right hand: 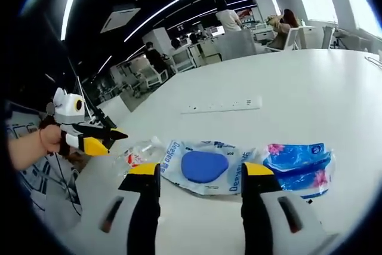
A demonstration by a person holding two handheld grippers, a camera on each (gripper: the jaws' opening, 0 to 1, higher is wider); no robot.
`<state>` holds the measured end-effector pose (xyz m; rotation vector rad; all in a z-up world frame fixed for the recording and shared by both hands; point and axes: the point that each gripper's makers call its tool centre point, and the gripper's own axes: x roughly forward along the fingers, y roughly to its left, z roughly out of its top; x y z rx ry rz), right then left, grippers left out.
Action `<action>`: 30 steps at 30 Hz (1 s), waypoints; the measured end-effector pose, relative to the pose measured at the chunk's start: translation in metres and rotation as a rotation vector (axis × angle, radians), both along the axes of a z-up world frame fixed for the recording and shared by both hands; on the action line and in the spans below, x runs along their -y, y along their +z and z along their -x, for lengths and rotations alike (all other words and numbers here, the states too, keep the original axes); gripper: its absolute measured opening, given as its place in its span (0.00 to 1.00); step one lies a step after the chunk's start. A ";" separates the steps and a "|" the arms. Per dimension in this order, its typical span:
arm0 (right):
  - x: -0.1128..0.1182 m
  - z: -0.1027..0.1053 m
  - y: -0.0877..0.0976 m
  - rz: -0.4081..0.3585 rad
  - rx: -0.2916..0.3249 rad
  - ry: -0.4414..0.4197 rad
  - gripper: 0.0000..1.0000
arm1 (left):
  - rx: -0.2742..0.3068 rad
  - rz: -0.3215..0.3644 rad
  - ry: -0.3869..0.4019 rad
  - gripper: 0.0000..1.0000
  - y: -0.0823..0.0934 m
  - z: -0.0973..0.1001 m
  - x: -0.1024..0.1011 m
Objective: Arrange the tabletop items into an orderly group along one side of the table until the central work area is clear of visible clutter.
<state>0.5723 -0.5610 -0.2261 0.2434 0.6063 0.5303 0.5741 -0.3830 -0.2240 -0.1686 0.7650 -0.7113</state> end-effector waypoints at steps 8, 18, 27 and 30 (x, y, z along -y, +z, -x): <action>-0.010 0.006 0.007 -0.005 0.005 0.016 0.54 | 0.015 0.022 0.021 0.85 0.014 0.012 -0.016; -0.018 0.010 0.020 -0.021 0.007 0.031 0.57 | 0.037 0.032 0.038 0.86 0.029 0.026 -0.034; -0.030 0.015 0.028 -0.035 0.007 0.053 0.57 | 0.045 0.035 0.046 0.87 0.035 0.039 -0.047; -0.036 0.016 0.031 -0.034 0.011 0.059 0.57 | 0.046 0.031 0.047 0.87 0.037 0.044 -0.052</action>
